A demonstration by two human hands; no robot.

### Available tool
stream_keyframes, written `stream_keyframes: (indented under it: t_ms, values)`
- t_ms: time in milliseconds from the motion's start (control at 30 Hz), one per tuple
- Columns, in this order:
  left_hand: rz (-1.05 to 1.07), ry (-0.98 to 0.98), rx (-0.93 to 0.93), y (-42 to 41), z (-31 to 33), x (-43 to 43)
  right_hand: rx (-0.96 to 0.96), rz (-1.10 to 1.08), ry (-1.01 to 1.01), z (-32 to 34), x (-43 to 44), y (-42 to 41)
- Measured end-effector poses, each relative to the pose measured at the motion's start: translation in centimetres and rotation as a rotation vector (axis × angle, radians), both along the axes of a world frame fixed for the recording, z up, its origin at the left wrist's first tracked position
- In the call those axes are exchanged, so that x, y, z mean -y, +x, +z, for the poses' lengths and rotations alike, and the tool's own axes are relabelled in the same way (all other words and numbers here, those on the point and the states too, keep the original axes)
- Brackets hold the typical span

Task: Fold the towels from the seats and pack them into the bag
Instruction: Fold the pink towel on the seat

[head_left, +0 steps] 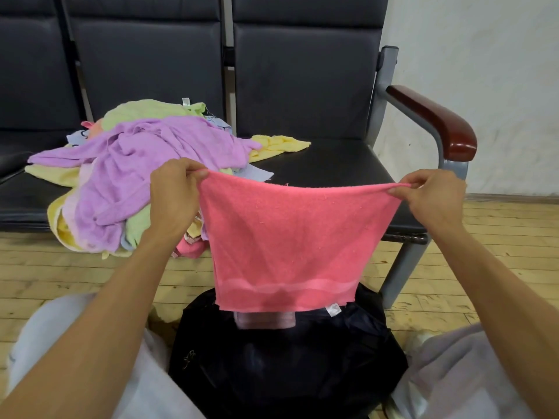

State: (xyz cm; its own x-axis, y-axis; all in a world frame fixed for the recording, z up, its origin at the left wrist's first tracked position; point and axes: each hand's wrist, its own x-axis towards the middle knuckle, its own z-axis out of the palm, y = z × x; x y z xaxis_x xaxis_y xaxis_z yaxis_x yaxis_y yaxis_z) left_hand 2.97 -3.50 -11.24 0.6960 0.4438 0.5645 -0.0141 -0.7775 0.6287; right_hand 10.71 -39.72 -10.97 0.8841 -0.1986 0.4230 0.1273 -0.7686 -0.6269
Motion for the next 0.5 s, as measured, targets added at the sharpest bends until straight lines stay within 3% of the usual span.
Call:
stream_keyframes:
  t_ms: [500]
  values:
    - [0.004, -0.104, -0.023, -0.09, -0.1, 0.44, -0.073, 0.078, -0.116, -0.3, -0.51, -0.24]
